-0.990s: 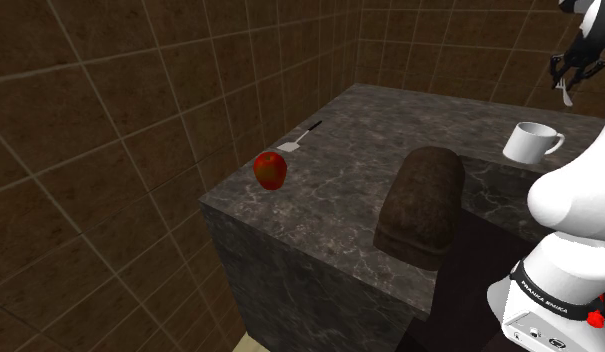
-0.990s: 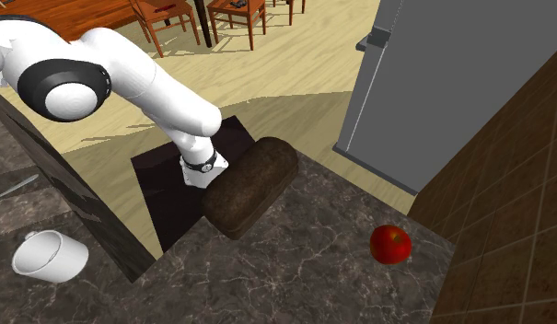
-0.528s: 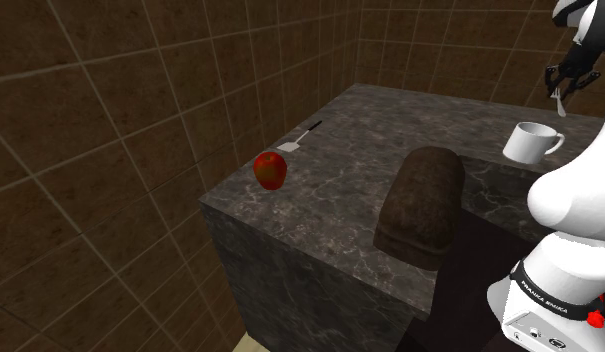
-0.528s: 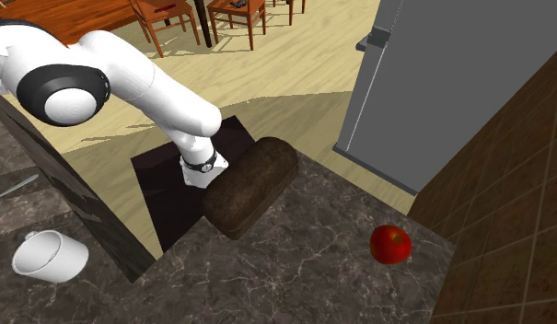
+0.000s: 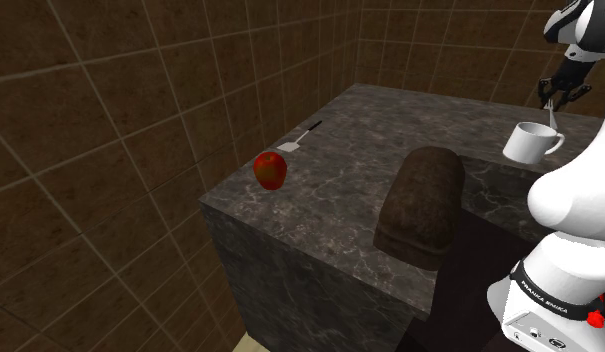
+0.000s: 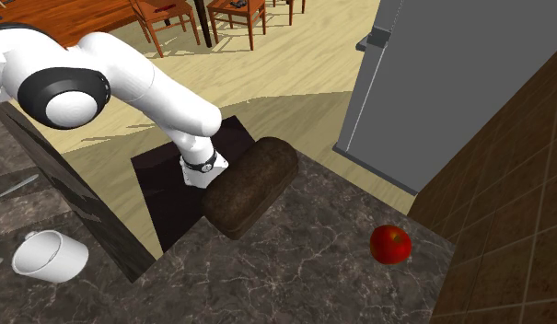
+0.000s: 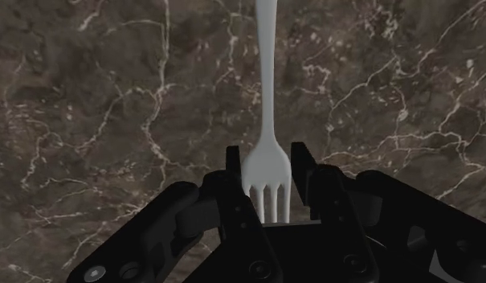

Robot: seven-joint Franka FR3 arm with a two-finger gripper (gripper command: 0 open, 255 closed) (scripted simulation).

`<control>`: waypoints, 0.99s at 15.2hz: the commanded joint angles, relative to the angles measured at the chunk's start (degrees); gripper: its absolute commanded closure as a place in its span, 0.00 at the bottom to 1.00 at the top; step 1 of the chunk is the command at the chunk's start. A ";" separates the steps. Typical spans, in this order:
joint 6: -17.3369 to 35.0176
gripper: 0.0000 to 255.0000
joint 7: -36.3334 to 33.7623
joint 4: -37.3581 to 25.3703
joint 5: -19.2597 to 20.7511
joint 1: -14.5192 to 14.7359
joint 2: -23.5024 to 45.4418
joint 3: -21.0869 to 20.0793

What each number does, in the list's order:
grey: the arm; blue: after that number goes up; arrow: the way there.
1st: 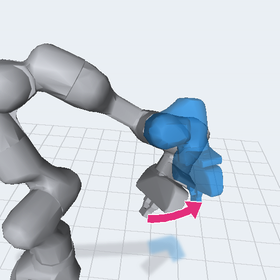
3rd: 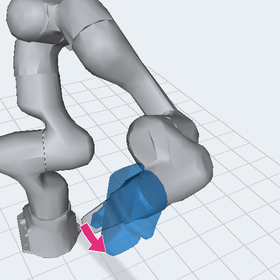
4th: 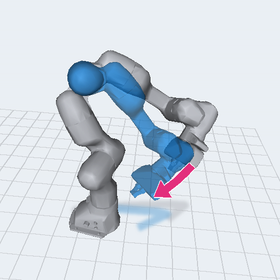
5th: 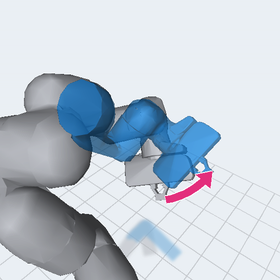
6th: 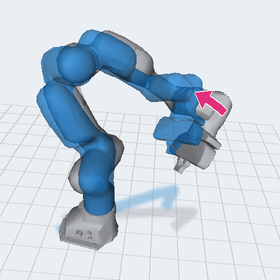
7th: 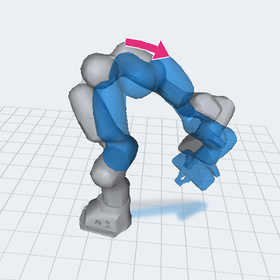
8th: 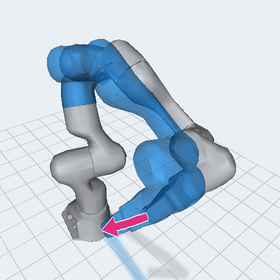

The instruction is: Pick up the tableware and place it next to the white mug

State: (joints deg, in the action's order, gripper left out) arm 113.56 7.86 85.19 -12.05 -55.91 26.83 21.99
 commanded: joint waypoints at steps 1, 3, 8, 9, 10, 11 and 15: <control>1.51 1.00 0.15 1.13 -0.21 0.04 0.39 -0.12; 2.83 1.00 0.33 2.07 -0.44 0.04 0.80 -0.23; 6.04 1.00 0.81 4.15 -1.08 -0.02 2.02 -0.58; 6.66 1.00 0.91 4.51 -1.22 -0.05 2.30 -0.65; 7.28 1.00 1.02 4.87 -1.36 -0.07 2.59 -0.73; 7.90 1.00 1.12 5.20 -1.51 -0.11 2.88 -0.82; 10.05 1.00 1.51 6.29 -2.06 -0.24 4.02 -1.14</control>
State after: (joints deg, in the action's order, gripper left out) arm 123.04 9.31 91.05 -14.01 -56.18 30.71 20.91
